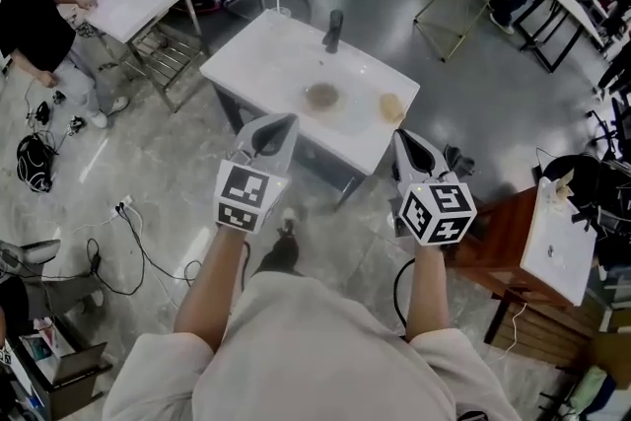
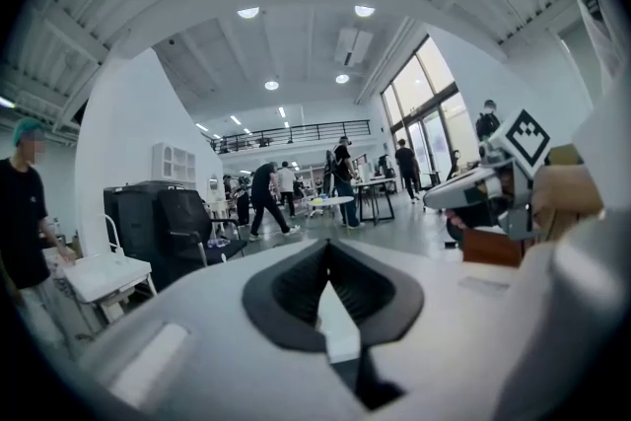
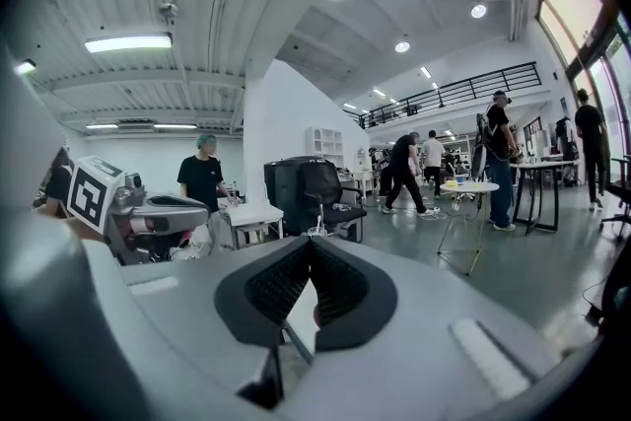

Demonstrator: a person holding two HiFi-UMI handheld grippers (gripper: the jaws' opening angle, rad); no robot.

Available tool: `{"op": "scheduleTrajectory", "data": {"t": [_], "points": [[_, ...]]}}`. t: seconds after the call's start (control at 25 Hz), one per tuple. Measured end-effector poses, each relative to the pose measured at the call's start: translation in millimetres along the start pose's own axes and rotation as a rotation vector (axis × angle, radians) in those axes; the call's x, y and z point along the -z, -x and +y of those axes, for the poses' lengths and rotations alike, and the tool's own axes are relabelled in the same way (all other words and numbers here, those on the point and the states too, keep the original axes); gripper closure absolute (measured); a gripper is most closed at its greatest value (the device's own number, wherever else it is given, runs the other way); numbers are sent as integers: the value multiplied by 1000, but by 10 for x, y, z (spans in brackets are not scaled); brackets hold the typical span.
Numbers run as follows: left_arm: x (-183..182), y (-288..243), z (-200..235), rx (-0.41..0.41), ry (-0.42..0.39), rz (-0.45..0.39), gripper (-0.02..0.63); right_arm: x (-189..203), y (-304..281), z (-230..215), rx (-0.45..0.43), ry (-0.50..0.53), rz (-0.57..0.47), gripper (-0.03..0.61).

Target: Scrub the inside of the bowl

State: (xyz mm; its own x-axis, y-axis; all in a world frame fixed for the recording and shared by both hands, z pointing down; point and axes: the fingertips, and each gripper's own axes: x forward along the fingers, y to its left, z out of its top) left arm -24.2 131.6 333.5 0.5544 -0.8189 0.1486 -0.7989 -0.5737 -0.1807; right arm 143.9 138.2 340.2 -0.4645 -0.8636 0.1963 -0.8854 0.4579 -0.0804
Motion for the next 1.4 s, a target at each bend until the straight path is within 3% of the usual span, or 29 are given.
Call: {"op": "scheduleTrajectory", "data": {"t": [0.44, 0.8, 1.16, 1.28, 1.4], "points": [[-22, -1094, 1030, 33, 5, 12, 611, -329, -1298, -459, 41, -13, 23, 572], [125, -1794, 1532, 91, 15, 52, 611, -364, -2015, -774, 83, -35, 67, 571], [608, -2457, 1656, 195, -12, 166, 607, -69, -2452, -1138, 138, -60, 173, 519], [759, -2668, 1556, 233, -14, 204, 557, 76, -2495, -1313, 154, -80, 209, 495], [909, -2827, 1472, 256, -9, 239, 555, 223, -2545, -1481, 159, -95, 241, 482]]}}
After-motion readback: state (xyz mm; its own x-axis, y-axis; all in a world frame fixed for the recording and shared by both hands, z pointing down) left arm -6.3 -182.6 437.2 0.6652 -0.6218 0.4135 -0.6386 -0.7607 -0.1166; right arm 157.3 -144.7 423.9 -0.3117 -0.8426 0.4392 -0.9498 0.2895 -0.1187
